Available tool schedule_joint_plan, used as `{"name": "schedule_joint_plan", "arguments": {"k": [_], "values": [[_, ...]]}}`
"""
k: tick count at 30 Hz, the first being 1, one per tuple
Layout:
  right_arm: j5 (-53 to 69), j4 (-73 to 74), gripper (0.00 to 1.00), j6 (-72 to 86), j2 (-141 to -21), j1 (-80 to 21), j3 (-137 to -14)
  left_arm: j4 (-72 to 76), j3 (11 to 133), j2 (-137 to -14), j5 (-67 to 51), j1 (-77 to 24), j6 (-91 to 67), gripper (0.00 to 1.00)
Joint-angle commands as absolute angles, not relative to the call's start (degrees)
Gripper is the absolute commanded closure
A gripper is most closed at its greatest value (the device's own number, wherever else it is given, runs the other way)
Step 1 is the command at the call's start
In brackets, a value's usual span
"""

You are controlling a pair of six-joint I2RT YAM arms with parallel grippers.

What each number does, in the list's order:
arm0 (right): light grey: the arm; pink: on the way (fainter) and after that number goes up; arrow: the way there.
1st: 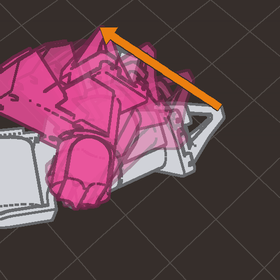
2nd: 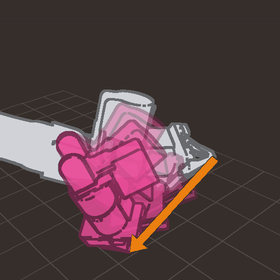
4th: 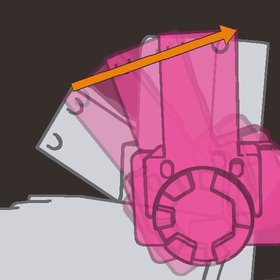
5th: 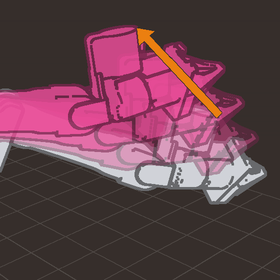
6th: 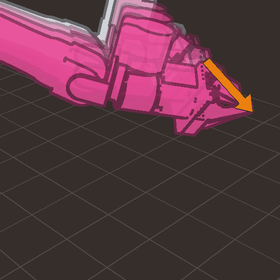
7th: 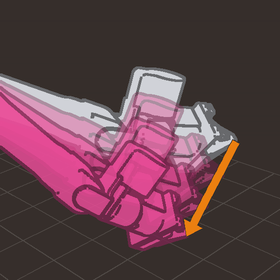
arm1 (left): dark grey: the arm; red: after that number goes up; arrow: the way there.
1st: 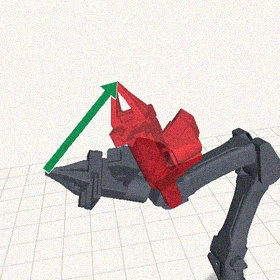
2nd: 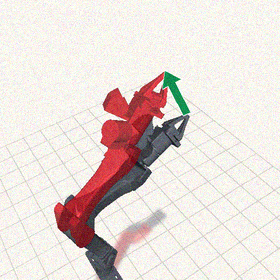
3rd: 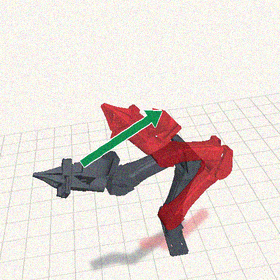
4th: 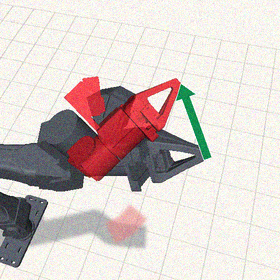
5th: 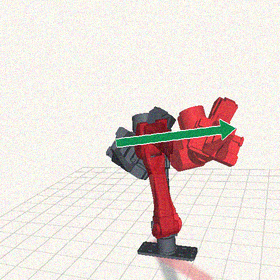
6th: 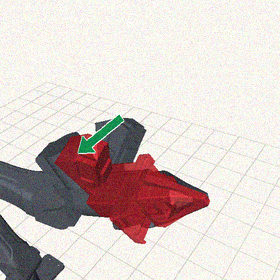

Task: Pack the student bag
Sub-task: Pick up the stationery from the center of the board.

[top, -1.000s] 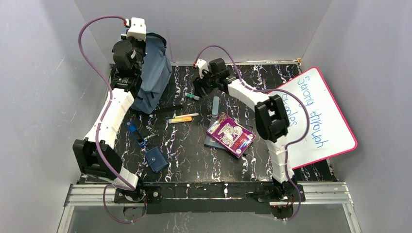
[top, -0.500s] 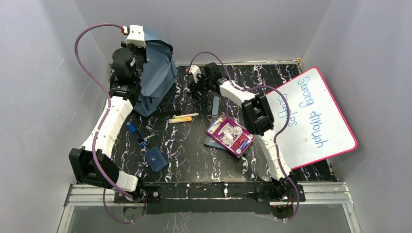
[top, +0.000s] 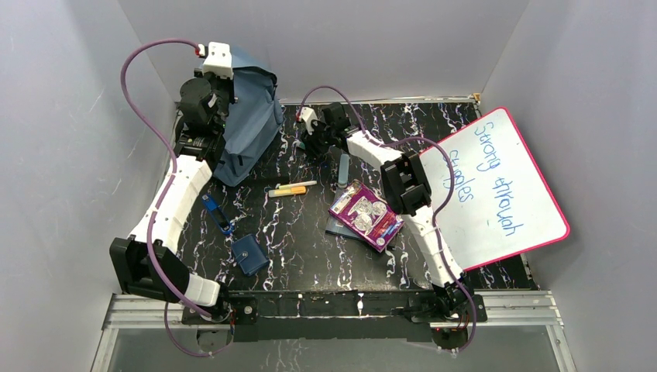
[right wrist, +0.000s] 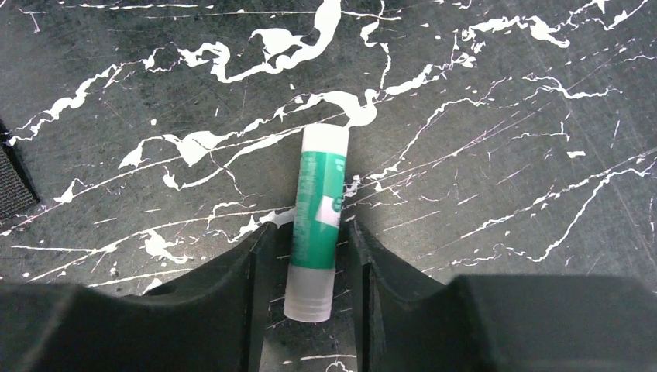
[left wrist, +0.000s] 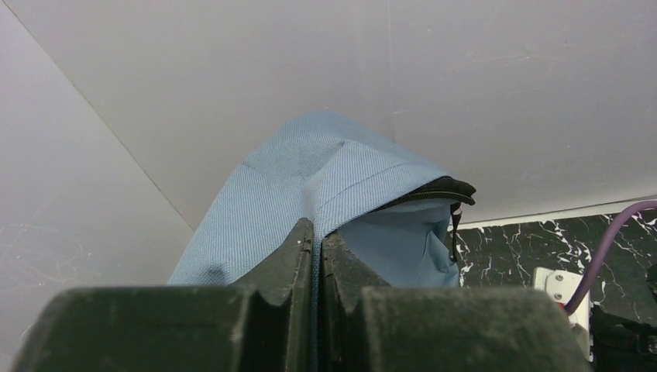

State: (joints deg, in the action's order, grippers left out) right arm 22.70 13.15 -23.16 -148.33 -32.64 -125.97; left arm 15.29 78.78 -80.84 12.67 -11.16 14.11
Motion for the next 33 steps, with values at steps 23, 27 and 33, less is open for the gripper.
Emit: {"name": "schedule_joint_plan", "arguments": {"k": [23, 27, 33], "values": [[21.5, 1.2, 0.90, -18.4, -108.0, -40.4, -84.3, 5.0, 73.1, -68.8, 6.8, -11.2, -1.0, 1.00], [18.2, 0.6, 0.90, -14.6, -102.7, -45.4, -75.7, 4.3, 72.0, -67.2, 5.5, -11.2, -2.1, 1.00], [13.6, -1.4, 0.88, -7.5, -99.3, -51.2, -66.7, 3.1, 72.2, -67.5, 2.8, -11.2, -4.9, 1.00]]}}
